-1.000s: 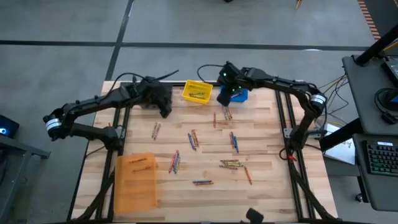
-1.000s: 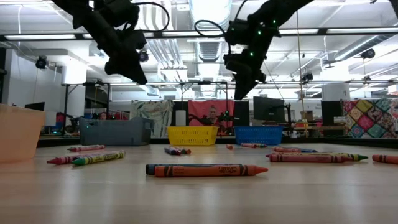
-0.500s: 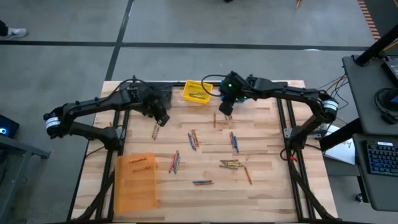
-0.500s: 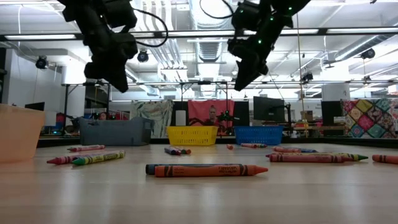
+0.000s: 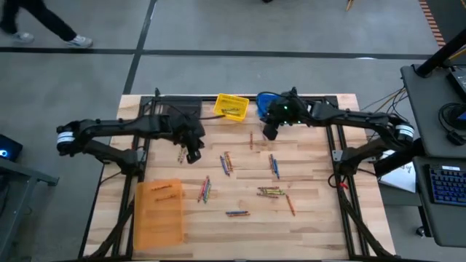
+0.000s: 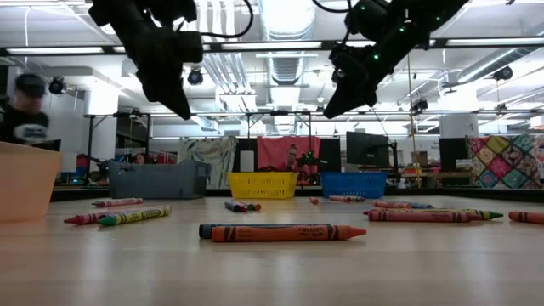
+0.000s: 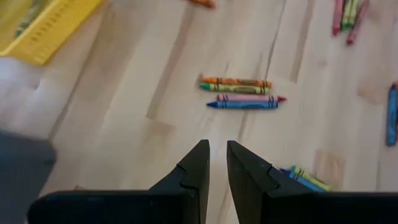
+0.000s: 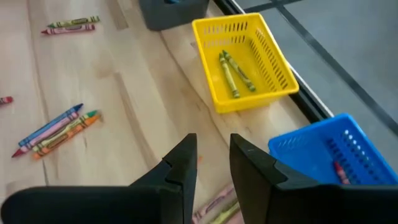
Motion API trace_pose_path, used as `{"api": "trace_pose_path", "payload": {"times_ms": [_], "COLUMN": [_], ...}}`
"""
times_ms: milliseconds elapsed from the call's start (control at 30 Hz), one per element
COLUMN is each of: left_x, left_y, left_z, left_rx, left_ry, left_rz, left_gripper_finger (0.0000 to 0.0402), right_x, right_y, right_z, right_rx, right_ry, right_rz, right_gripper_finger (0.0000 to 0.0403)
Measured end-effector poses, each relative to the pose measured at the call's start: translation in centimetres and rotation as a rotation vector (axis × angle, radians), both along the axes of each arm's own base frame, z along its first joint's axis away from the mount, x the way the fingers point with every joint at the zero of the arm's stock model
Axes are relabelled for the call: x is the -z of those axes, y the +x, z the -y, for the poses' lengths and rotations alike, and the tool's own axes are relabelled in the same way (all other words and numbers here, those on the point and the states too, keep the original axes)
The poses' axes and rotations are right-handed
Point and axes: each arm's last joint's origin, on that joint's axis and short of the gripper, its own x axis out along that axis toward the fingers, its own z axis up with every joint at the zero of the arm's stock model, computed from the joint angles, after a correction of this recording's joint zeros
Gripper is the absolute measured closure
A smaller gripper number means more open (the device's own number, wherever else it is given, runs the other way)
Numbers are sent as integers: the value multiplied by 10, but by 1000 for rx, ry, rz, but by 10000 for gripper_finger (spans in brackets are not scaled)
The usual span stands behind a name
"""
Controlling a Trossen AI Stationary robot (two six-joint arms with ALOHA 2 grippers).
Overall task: Sort crayons
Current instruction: Put the red crayon into the blue bin
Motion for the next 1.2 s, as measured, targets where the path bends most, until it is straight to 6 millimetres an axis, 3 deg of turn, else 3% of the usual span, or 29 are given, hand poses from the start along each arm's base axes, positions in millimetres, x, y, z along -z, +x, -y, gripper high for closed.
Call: {"api": "trace_pose_path", "payload": {"times_ms": [167, 600, 833, 1033, 1200], "left_x": [7, 35, 51, 52, 52], "left_y": [5, 31, 37, 37, 35], "left_z": [10, 30, 46, 63, 77], "left_rx": [43, -210, -223, -235, -255], "left_ry": [-8, -327, -352, -346, -309], "left_rz": [-35, -155, -261, -276, -273], "left_gripper_finger": [364, 361, 320, 274, 262], "right_x": [0, 5, 7, 7, 7], "right_y": [-8, -1, 4, 9, 11], "right_z": [-4, -14, -33, -53, -65], "right_rx": [20, 11, 10, -26, -62], "right_ry": [18, 60, 148, 181, 185], "right_rz": [21, 22, 22, 17, 16], "right_gripper_finger": [323, 326, 326, 330, 328]}}
